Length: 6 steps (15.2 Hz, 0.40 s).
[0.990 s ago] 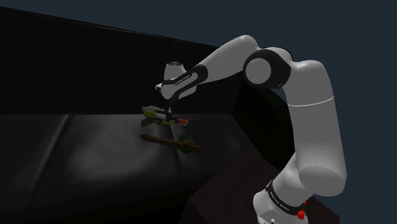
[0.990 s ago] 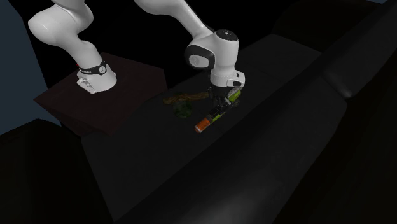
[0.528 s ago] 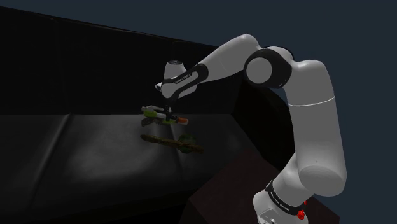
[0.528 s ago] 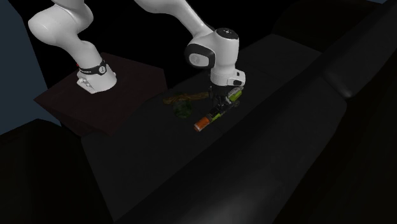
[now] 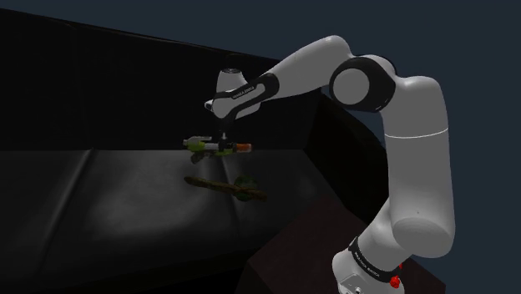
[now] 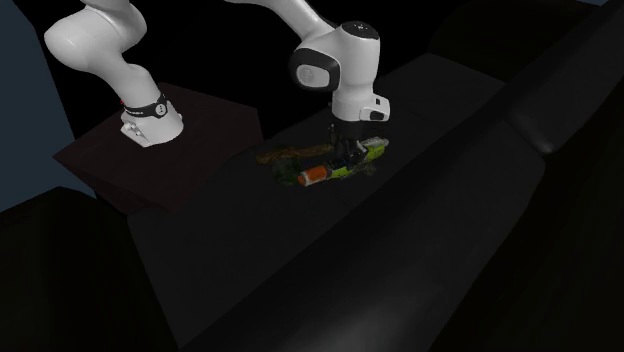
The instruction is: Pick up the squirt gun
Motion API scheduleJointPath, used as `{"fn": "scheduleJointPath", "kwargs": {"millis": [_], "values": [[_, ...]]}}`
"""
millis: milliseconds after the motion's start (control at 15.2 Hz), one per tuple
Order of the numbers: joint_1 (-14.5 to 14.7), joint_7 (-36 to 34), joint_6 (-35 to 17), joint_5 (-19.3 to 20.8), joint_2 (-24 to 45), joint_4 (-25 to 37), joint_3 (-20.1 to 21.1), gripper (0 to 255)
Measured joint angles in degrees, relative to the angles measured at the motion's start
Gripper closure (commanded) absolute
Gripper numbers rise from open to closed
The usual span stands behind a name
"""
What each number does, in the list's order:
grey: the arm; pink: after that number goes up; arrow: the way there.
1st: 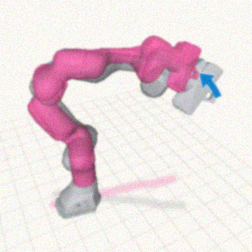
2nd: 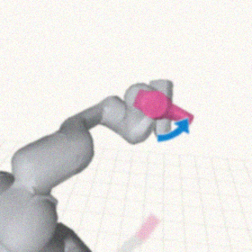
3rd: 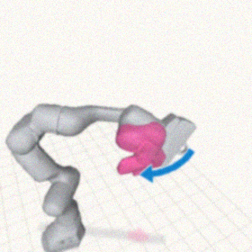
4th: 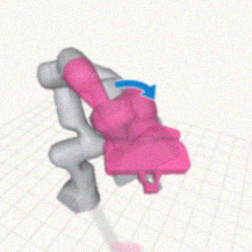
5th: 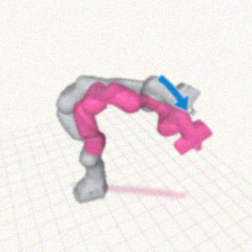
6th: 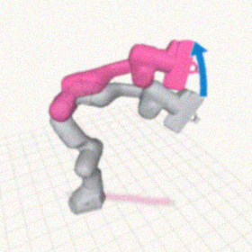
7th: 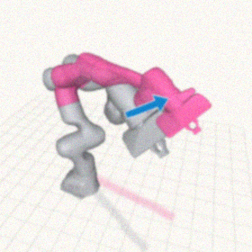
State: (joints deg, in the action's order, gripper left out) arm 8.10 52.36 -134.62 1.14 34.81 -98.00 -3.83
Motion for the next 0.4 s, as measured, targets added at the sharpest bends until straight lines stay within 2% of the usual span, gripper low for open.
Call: {"fn": "scheduleJointPath", "kwargs": {"millis": [396], "values": [[0.0, 0.1, 3.3, 0.1, -2.6, 0.7, -0.1, 255]]}}
